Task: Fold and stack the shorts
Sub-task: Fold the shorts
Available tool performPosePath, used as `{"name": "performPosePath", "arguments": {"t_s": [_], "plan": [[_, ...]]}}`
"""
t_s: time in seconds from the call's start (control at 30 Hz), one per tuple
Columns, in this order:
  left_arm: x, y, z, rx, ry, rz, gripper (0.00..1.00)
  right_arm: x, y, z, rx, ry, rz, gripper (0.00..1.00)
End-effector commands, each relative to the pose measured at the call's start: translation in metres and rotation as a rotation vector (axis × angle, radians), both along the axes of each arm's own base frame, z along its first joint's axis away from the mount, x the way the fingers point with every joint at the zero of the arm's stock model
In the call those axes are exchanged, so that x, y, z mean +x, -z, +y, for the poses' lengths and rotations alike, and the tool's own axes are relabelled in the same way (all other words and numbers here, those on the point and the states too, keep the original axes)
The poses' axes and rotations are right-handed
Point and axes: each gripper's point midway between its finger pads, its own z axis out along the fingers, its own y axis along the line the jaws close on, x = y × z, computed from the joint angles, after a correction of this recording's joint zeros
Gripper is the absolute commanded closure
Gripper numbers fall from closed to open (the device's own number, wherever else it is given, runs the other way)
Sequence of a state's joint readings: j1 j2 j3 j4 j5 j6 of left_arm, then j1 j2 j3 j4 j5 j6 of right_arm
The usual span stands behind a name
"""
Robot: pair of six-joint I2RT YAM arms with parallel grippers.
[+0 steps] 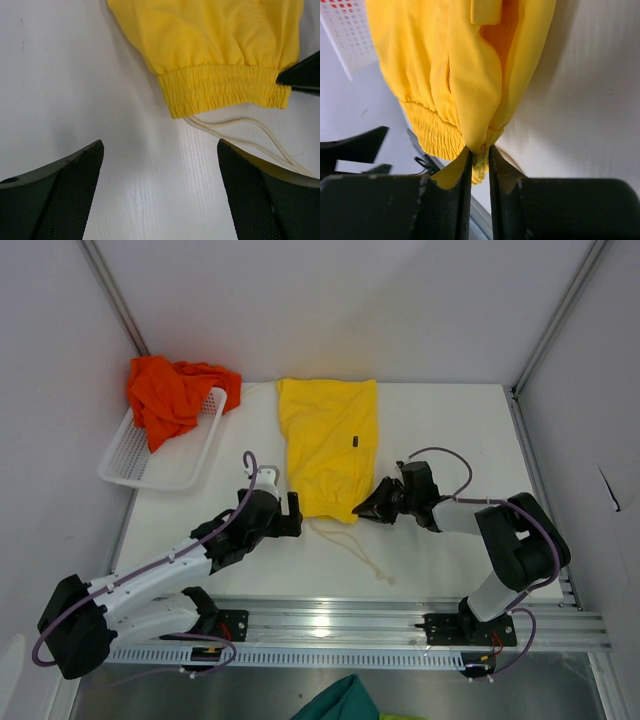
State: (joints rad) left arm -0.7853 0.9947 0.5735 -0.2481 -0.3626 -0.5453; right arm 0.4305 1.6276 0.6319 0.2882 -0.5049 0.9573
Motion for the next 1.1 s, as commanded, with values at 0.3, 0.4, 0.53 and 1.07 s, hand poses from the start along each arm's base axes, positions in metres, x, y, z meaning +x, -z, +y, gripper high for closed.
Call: {"name": "performPosePath", "arguments": {"t_s": [0.3,0.4,0.53,1.07], "plan": [[0.004,-0.012,-0.028,0.022,0.084,-0.174,0.05,0.011,-0.047,0.015,0.064,0.084,0.171,1.0],[0.008,-0.007,-0.031,0.078,0.071,-0.177,0.05,0.011,-0.051,0.017,0.074,0.09,0.184,1.0],[0.016,-0.011,-0.042,0.157,0.066,-0.203,0.05,0.011,-0.053,0.019,0.086,0.09,0.191,1.0],[0.04,-0.009,-0.091,0.333,0.173,-0.212,0.06,0.018,-0.077,0.032,0.188,0.087,0.223,1.0]]}}
